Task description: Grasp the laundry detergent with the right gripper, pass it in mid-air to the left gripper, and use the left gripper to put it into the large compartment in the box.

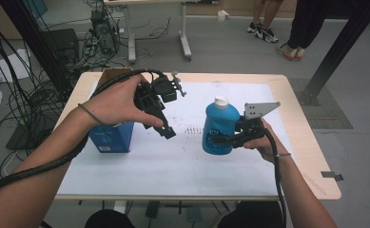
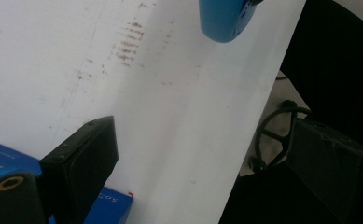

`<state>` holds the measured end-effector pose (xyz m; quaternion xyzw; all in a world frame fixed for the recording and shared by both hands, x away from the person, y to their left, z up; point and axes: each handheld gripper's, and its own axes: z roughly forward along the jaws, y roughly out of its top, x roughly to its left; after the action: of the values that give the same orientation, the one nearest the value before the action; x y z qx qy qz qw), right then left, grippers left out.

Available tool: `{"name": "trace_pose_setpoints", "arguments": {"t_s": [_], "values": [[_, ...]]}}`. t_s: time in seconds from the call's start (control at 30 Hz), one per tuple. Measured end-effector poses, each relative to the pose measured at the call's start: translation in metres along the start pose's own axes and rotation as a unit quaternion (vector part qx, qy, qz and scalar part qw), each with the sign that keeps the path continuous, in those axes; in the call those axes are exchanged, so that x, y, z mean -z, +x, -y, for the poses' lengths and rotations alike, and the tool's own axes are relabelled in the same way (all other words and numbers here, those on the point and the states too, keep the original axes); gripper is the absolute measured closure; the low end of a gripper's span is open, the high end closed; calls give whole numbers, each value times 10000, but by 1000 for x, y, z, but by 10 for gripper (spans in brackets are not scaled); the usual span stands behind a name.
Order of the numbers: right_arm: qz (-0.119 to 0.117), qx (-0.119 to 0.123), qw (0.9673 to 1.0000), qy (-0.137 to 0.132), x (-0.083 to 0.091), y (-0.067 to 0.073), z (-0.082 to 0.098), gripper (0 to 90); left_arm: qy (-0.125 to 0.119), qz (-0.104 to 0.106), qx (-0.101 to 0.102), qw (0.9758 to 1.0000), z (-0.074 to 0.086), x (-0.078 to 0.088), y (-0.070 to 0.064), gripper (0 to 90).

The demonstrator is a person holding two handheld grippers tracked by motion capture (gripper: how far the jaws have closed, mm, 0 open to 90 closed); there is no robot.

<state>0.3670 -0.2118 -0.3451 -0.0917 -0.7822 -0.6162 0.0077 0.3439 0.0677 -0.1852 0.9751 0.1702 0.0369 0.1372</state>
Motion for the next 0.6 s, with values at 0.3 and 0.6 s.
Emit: {"name": "trace_pose_setpoints", "arguments": {"t_s": [0.3, 0.6], "values": [[-373, 123, 9992, 73, -10, 7, -11, 437, 28, -55, -122, 9999, -5, 12, -3, 92], [-601, 258, 9977, 153, -22, 13, -19, 437, 32, -56, -272, 9996, -12, 20, -6, 92]]}}
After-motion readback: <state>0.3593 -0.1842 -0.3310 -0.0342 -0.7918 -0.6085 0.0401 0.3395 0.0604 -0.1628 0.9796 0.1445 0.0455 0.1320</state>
